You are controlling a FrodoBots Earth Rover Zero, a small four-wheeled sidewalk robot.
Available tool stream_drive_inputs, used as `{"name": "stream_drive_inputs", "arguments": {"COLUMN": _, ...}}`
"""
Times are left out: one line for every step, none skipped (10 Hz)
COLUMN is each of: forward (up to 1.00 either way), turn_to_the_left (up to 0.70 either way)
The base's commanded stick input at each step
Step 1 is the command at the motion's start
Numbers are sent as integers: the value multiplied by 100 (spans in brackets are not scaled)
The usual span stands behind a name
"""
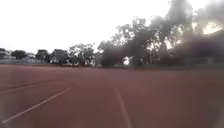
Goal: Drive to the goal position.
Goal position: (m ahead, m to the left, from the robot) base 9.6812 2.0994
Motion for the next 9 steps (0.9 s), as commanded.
{"name": "stream_drive_inputs", "arguments": {"forward": 70, "turn_to_the_left": 0}}
{"name": "stream_drive_inputs", "arguments": {"forward": 70, "turn_to_the_left": 0}}
{"name": "stream_drive_inputs", "arguments": {"forward": 70, "turn_to_the_left": 0}}
{"name": "stream_drive_inputs", "arguments": {"forward": 70, "turn_to_the_left": 0}}
{"name": "stream_drive_inputs", "arguments": {"forward": 70, "turn_to_the_left": 0}}
{"name": "stream_drive_inputs", "arguments": {"forward": 70, "turn_to_the_left": 0}}
{"name": "stream_drive_inputs", "arguments": {"forward": 70, "turn_to_the_left": 0}}
{"name": "stream_drive_inputs", "arguments": {"forward": 70, "turn_to_the_left": 0}}
{"name": "stream_drive_inputs", "arguments": {"forward": 70, "turn_to_the_left": 0}}
